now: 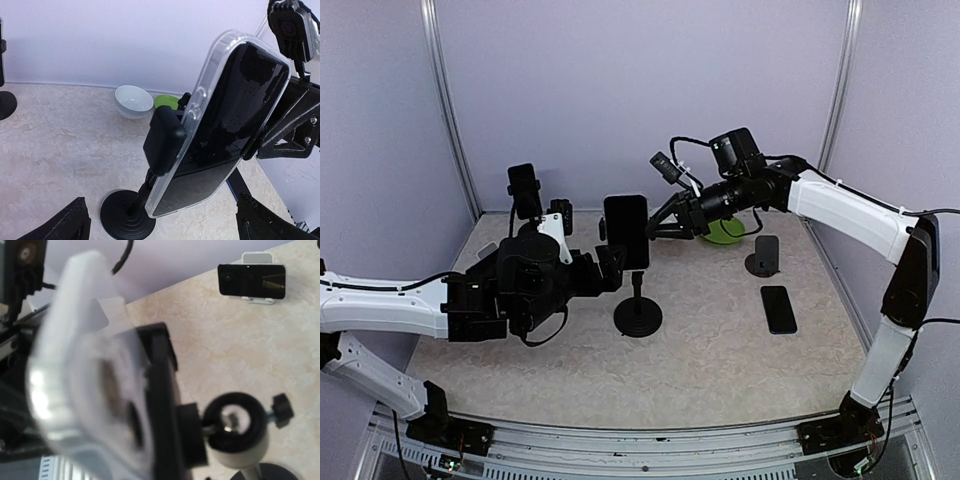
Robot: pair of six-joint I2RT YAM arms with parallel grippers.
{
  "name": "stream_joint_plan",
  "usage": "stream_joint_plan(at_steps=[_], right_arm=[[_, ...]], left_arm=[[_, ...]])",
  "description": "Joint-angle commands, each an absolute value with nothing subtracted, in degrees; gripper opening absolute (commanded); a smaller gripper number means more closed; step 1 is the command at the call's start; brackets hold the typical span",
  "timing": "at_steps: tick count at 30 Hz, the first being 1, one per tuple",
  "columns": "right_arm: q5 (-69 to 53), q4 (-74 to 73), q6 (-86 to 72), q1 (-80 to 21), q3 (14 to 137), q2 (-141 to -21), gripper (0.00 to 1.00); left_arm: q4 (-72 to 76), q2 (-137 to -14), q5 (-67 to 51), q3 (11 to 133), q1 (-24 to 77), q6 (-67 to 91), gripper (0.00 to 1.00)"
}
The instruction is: Remove the phone from the phone stand
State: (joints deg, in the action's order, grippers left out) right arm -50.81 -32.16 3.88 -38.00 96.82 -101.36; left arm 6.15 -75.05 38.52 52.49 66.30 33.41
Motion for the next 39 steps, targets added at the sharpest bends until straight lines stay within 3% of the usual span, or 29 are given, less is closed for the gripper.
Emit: stream_joint_plan(at_steps=[1, 10, 24, 39], right_arm=[[-50.4, -33.1, 4.7, -38.6, 99.6, -102.0, 0.31], [-50.6, -31.3, 0.5, -39.7, 98.1, -100.9, 0.00], [-47.4, -21.6, -12.4, -42.5, 88.7, -96.4, 0.00], [-47.2, -21.2, -13.7, -43.1, 85.5, -94.2, 0.00]], left_arm=[[8.9, -70.7, 41.9, 49.5, 66.3, 36.0, 0.99], [4.6, -68.7, 39.6, 49.7, 66.6, 33.6, 0.99], [2.7, -82.2, 46.6, 59.1, 70.4, 30.7, 0.99], [1.4, -92.4, 58.5, 66.7, 70.5, 26.2, 0.97]])
